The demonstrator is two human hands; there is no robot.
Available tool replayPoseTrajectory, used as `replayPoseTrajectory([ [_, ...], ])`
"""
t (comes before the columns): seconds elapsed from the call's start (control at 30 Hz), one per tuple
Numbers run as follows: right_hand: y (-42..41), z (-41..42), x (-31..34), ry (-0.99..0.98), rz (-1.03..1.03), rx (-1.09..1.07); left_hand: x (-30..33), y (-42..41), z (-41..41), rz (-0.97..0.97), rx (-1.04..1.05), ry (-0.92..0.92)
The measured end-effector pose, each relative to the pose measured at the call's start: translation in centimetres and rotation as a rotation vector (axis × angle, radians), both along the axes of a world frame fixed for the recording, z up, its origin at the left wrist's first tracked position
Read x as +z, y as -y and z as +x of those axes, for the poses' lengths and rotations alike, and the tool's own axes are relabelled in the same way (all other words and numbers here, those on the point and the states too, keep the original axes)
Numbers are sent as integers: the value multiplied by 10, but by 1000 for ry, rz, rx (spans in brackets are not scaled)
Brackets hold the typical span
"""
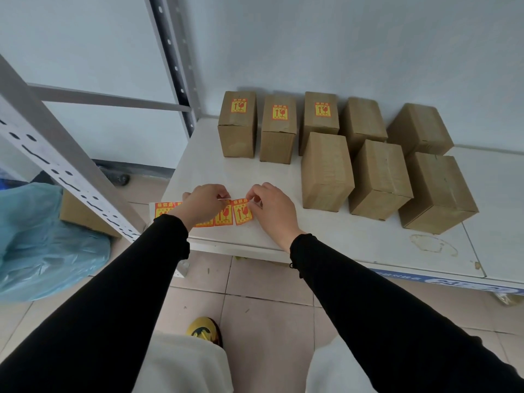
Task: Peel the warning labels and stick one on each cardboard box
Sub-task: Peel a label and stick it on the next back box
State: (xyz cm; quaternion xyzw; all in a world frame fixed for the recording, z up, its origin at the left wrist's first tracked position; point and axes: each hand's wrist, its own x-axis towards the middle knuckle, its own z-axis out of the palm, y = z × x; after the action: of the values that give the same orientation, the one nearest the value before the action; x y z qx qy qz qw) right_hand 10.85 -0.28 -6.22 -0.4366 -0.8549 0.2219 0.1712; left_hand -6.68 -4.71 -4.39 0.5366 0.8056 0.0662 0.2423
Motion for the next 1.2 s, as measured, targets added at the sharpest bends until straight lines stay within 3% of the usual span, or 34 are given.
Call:
replayPoseTrajectory([
  [0.53,6,16,25,-107,61,-39,14,3,9,129,19,-46],
  [0.77,-4,35,52,-257,32,-113,13,4,11,191,2,-99],
  [0.83,-10,44,60,-294,39,-143,27,3,18,306,35,10],
  [1.0,-29,69,87,-496,29,-205,76,0,61,516,141,489],
  [1.2,-49,98,121,-571,115,-258,108,-22,106,507,91,659],
])
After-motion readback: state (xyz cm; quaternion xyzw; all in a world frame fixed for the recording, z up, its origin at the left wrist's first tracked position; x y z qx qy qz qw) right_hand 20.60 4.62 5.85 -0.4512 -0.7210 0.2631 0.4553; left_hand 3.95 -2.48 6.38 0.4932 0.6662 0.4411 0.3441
